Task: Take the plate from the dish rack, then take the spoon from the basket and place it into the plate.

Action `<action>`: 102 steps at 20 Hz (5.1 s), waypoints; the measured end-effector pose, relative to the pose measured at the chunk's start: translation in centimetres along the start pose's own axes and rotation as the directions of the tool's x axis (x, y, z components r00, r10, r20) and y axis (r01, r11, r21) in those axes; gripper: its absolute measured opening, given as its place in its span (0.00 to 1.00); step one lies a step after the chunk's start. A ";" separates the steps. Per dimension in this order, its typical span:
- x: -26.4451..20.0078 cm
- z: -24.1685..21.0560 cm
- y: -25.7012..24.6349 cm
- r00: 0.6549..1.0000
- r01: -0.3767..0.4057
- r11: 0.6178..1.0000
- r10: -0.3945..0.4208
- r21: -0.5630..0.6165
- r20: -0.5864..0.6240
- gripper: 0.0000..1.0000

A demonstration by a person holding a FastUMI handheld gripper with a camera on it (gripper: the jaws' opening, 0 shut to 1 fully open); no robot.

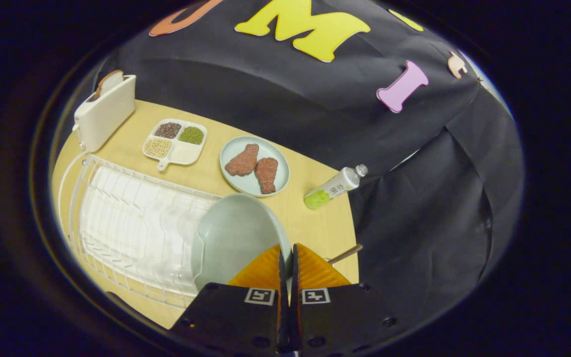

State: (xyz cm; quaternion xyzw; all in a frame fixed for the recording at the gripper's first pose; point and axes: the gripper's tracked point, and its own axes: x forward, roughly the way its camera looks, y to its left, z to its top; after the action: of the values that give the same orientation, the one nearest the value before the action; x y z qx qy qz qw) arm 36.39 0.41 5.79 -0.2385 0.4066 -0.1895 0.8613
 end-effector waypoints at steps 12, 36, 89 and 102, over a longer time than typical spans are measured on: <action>-5.4 2.0 -2.1 0.975 0.174 0.984 -0.166 -0.043 0.147 0.06; -7.7 -21.5 5.4 0.705 -0.707 0.650 0.680 0.278 0.204 0.06; 17.5 -7.7 -8.5 0.743 -0.558 0.757 0.271 0.341 0.613 0.98; 17.1 -5.6 -5.7 0.746 -0.559 0.778 0.321 0.287 0.584 0.18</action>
State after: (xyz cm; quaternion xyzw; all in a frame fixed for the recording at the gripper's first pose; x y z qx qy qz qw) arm 41.39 -14.61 -4.51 0.0298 0.1583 0.0070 0.9869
